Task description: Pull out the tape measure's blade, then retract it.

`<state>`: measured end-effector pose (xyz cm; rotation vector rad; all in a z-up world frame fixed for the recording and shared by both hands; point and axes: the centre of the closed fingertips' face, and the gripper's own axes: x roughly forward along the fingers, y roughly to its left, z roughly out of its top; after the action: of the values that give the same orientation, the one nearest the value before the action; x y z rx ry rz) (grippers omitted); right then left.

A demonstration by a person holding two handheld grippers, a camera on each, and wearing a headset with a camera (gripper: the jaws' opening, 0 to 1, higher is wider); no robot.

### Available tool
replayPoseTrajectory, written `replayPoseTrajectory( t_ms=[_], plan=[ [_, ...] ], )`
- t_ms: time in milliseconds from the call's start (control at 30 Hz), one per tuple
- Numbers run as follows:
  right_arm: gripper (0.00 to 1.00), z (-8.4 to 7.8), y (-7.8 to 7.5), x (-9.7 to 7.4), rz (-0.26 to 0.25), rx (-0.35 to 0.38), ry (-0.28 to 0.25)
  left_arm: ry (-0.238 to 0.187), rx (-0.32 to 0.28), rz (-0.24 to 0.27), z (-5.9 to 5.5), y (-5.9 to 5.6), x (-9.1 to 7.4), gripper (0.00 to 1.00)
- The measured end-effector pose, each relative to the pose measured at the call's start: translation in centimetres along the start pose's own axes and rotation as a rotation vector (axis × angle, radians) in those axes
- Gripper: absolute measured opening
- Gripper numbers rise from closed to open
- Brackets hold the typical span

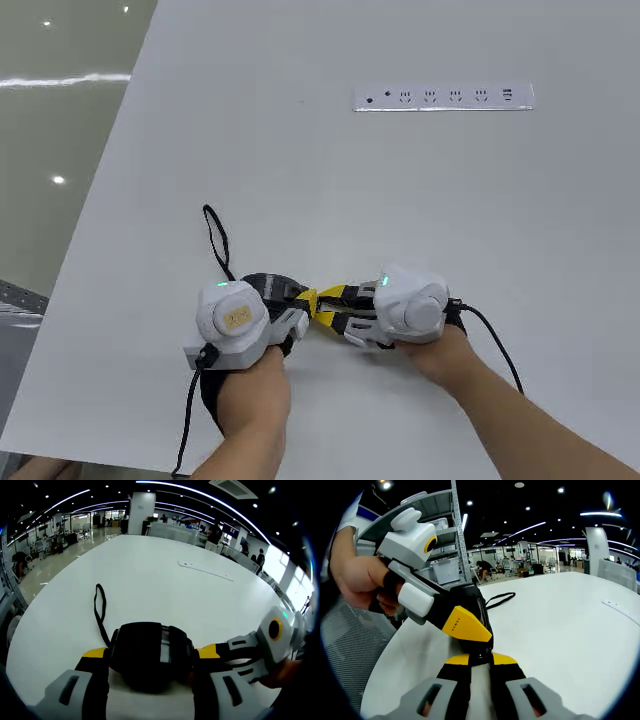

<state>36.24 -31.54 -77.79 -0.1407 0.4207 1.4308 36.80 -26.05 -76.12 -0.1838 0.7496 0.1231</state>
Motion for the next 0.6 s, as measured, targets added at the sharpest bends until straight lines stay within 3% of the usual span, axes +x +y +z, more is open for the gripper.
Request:
replayPoseTrajectory(
  t_ms=[600],
  plan=[
    [0.17, -0.06, -0.19, -0.03, -0.013, -0.026, -0.006, 0.001, -0.022, -0.033, -0.19, -0.1, 0.19, 0.68]
  ],
)
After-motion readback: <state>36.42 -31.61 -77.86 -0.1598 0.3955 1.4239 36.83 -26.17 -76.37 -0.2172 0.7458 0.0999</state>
